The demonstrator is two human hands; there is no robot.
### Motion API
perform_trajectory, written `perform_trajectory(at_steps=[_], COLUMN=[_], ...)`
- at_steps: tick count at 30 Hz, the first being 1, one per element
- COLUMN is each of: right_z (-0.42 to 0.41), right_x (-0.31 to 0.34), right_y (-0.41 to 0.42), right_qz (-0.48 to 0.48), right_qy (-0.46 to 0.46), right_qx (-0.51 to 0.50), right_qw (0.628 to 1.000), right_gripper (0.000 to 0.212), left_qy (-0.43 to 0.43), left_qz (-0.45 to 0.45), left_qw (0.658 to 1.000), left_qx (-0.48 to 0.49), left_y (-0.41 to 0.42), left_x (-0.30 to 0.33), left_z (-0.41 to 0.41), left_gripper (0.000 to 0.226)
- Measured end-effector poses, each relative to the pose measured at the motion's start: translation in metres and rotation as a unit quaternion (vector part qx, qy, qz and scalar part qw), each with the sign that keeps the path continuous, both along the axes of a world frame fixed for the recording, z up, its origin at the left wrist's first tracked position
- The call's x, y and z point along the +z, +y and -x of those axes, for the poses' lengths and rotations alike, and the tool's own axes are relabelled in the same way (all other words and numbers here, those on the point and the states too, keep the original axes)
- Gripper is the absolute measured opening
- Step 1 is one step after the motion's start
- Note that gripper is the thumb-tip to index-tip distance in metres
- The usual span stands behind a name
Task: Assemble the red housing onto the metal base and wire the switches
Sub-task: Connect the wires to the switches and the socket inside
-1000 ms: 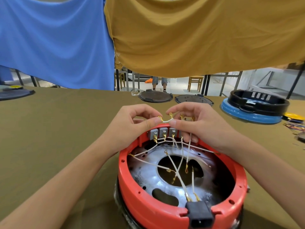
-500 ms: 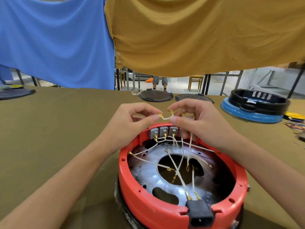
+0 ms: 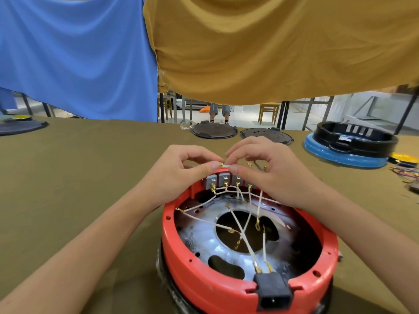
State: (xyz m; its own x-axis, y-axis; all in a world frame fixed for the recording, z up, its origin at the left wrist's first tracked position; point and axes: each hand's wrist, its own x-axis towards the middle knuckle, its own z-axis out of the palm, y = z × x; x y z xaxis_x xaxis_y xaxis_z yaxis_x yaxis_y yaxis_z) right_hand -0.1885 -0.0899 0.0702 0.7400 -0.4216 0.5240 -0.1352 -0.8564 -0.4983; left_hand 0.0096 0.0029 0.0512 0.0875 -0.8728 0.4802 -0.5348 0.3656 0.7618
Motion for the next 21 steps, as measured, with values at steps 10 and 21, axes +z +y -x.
perform_trajectory(at_steps=[10, 21], right_z=[-0.003, -0.017], right_x=[0.001, 0.020], right_y=[0.000, 0.003], right_qz=[-0.007, 0.029], right_qy=[0.045, 0.176], right_qx=[0.017, 0.007], right_qw=[0.999, 0.984], right_gripper=[0.007, 0.004], left_qy=[0.019, 0.027], left_qz=[-0.078, -0.136], left_qw=[0.997, 0.989], left_qx=[0.020, 0.051], left_y=[0.001, -0.003], left_x=[0.001, -0.006], left_z=[-0.007, -0.009], left_gripper=[0.017, 0.016])
